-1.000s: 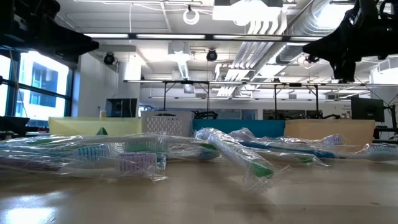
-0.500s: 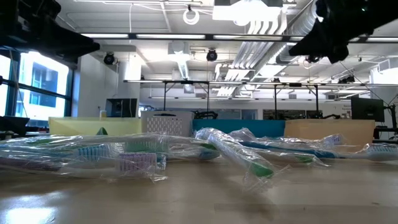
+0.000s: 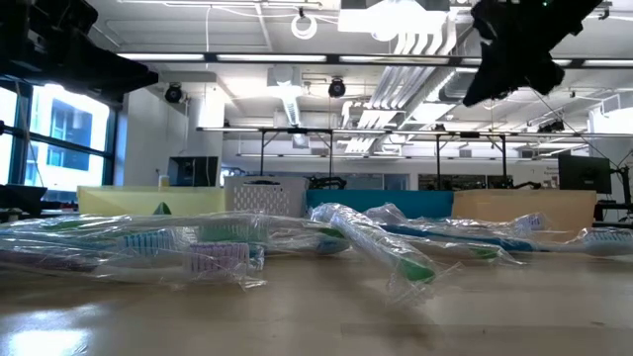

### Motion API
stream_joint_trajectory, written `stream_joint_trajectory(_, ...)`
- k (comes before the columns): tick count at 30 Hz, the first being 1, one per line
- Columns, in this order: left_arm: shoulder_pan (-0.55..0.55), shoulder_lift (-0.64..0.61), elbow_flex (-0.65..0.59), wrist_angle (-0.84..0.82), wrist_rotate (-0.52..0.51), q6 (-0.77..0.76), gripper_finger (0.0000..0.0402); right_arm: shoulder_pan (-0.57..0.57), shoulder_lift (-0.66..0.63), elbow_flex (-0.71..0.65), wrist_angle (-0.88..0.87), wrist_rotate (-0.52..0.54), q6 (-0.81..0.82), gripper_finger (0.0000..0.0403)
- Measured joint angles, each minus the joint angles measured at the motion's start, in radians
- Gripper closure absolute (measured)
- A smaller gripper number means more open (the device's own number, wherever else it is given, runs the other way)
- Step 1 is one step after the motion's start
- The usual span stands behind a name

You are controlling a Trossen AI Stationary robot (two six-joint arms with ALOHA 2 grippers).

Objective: Pick & Place Toothbrushes
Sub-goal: Put the violet toothbrush into the orange bin

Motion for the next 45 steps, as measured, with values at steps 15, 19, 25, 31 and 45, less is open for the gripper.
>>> stream_joint_trajectory(15,0.0,0.0,0.0,0.0,-0.001,0.0,0.0265,-0.017,0.124,0.0,-0.037,-0.254,-0.069,0.0401)
stream_joint_trajectory(19,0.0,0.0,0.0,0.0,-0.001,0.0,0.0265,-0.017,0.154,0.0,-0.019,-0.252,-0.117,0.0401)
stream_joint_trajectory(25,0.0,0.0,0.0,0.0,-0.003,0.0,0.0265,-0.016,0.198,0.0,-0.02,-0.317,-0.139,0.0401)
stream_joint_trajectory(31,0.0,0.0,0.0,-0.004,-0.003,0.0,0.0265,-0.017,0.258,0.0,-0.031,-0.306,-0.112,0.0388)
stream_joint_trajectory(45,0.0,0.0,0.0,-0.003,-0.003,0.031,0.0265,-0.041,0.303,0.0,-0.077,-0.365,0.125,0.0192)
